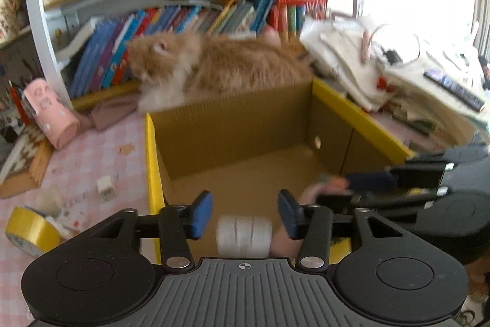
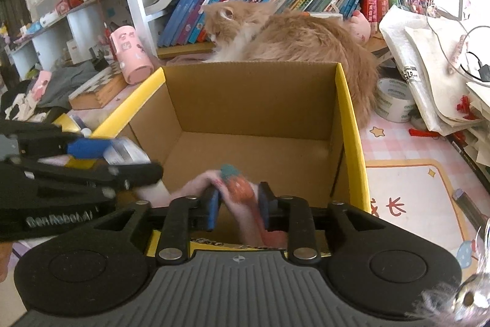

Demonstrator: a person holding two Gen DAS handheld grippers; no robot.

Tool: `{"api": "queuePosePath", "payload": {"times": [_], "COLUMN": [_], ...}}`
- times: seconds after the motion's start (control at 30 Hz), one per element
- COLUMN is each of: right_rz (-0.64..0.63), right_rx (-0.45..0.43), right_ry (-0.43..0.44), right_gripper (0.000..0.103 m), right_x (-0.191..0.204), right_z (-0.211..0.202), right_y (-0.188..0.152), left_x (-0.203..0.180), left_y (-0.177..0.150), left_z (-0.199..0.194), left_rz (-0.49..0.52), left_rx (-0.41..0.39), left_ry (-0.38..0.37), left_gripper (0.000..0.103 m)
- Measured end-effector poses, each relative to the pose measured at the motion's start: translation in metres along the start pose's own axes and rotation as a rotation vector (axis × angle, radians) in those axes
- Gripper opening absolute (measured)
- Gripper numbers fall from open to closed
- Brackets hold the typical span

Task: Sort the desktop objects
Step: 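Open both tools to drop the charger and plush toy into the box, then withdraw both open tools from the box back toward the table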

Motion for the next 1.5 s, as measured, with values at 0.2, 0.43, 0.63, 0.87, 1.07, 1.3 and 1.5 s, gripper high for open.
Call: {"api": "queuePosePath", "payload": {"times": [0.2,0.43,0.63,0.87,1.07,1.3,1.5], "right_rz": [0.007,0.019,0.051,0.062,0.079,0.09,0.127], "right_rx": [-0.031,-0.082,-0.119,-0.145,-0.165,-0.165,-0.151], "right_ry": [-0.012,-0.042,-0.094,-0.174,-0.25,-0.349,-0.398], "right_gripper": [0.038,0.046,0.052,0.053,0.053,0.053,0.053], "right_x": [0.005,0.009,0.012,0.022,0.036,0.055,0.078], "right_z": [-0.01,-0.029,-0.045,-0.063,-0.078,-0.09,-0.099], "right_y": [0.004,0.012,0.016,0.016,0.008,-0.009,-0.024], "left_x": [0.005,0.014,0.019,0.029,0.043,0.064,0.086], "left_y": [0.017,0.022,0.021,0.018,0.012,-0.003,-0.021], "left_z": [-0.014,-0.032,-0.051,-0.069,-0.085,-0.104,-0.117], "left_rz": [-0.024,-0.074,-0.06,-0.056,-0.04,0.004,0.005], "left_rx": [-0.074,-0.106,-0.126,-0.143,-0.167,-0.182,-0.167], "left_ry": [-0.005,-0.011,-0.045,-0.092,-0.12,-0.132,-0.151], "left_gripper": [0.058,0.067,0.068,0.068,0.069,0.069,0.069]}}
Point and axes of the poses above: each gripper's, at about its wrist camera, not at the fingertips, and z roughly the way its jaws point, x to its left, y to its top, the point moved 9 cm from there along z, roughly the way its jaws point, and after that the axes turned 8 degrees about -z, right-handed, at the moved point
